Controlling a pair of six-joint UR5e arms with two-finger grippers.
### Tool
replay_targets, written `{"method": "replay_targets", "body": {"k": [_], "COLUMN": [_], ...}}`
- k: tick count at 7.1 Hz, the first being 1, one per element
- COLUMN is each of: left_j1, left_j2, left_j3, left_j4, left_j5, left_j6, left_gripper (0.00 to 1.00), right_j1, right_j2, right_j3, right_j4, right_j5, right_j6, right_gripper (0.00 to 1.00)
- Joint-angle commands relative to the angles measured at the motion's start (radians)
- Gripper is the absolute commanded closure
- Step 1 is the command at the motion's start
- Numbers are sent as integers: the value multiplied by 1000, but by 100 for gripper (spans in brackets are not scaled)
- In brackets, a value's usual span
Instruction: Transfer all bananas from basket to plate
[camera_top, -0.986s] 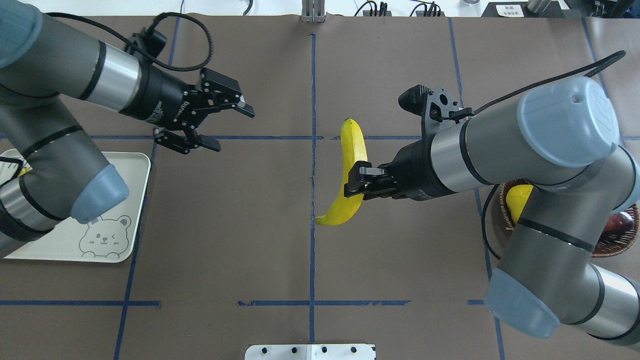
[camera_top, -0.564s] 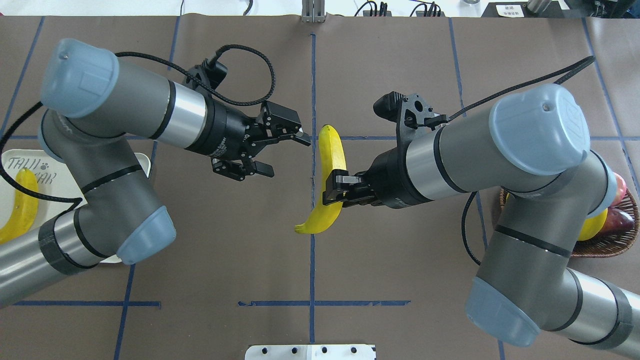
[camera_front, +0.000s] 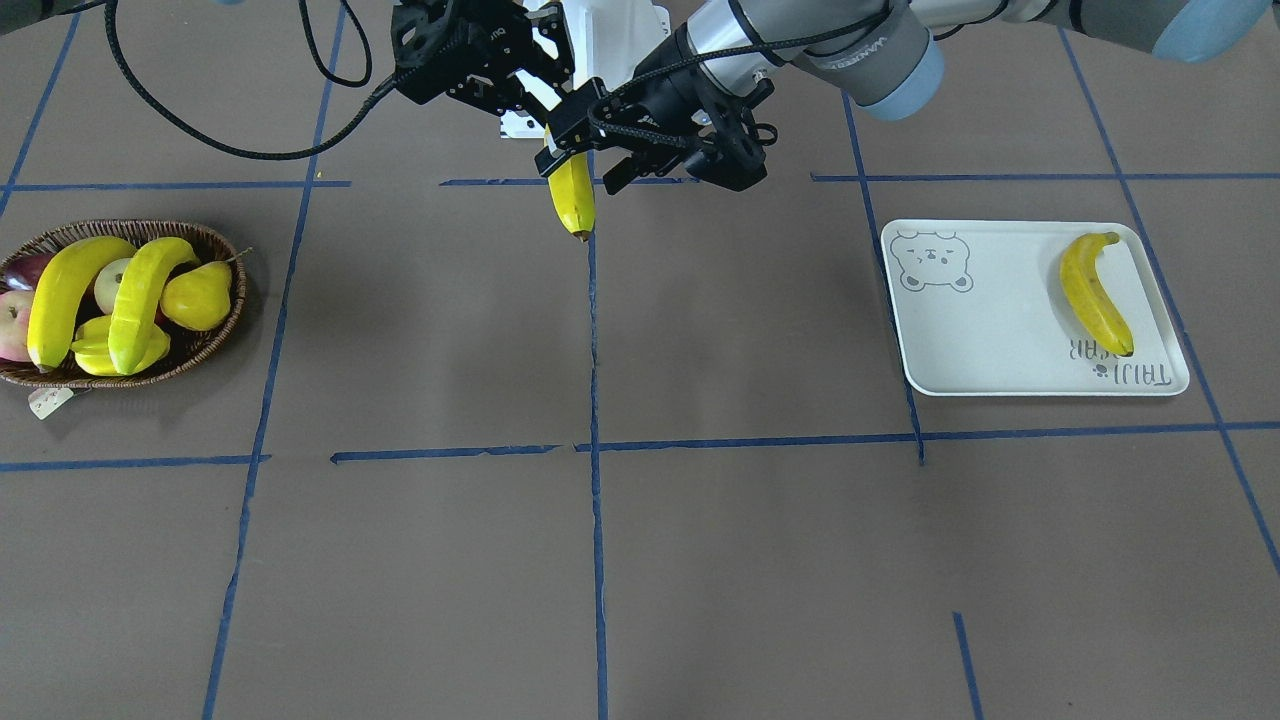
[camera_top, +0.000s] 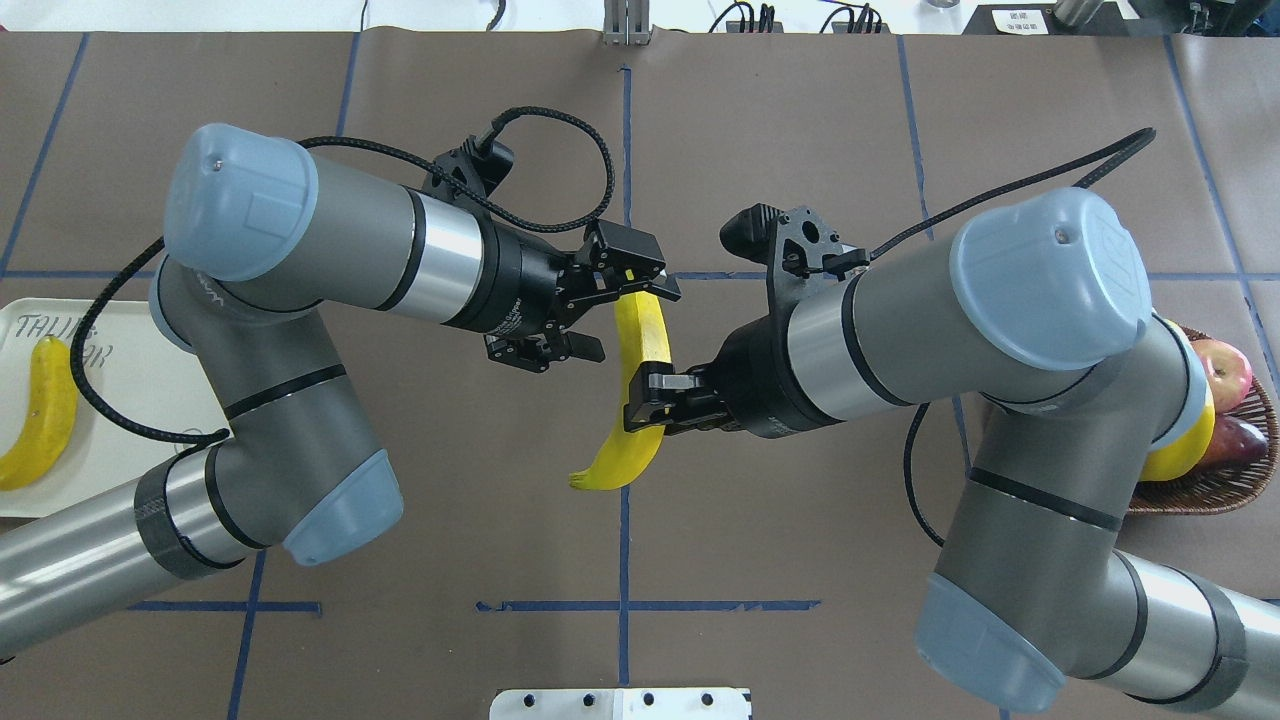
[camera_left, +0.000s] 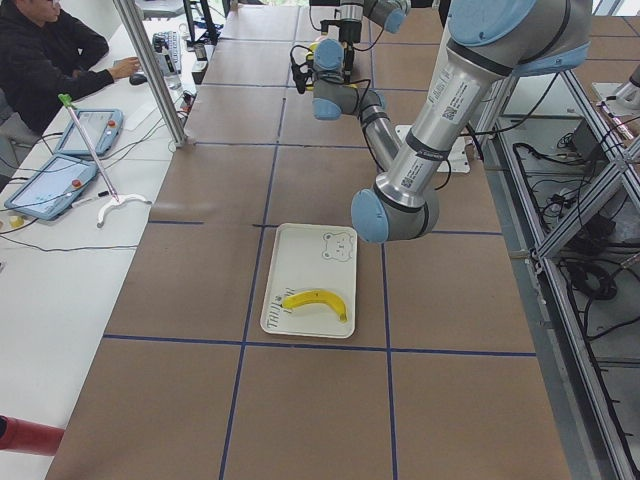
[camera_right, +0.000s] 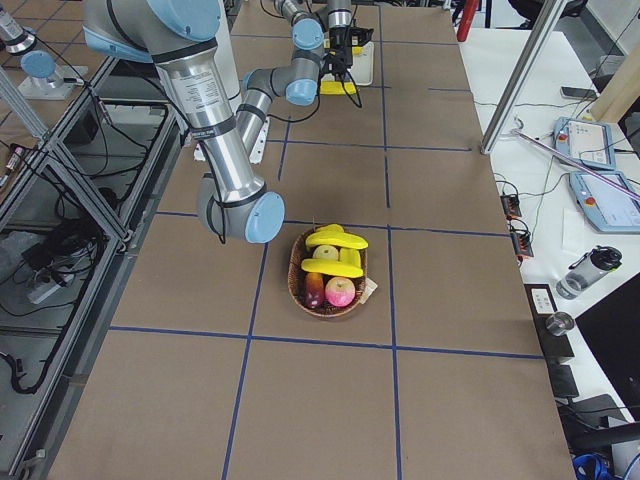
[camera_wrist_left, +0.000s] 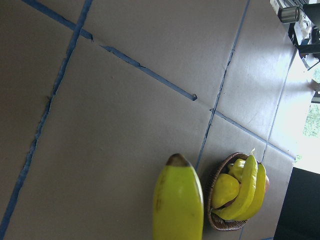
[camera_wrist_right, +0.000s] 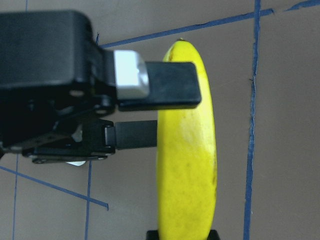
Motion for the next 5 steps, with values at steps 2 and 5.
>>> {"method": "replay_targets", "body": {"k": [2,5], "left_j1": [27,13], "left_j2": [-3,5], "left_j3": [6,1], "left_j4": [-4,3], "left_j5": [16,9], "left_j6": [8,21], "left_gripper": [61,100], "right_j1": [0,1], "right_j2": [5,5], "right_j3": [5,5], "right_j4": [0,0], "right_j5": [0,0], "right_j6": [4,6], "right_gripper": [99,1]}}
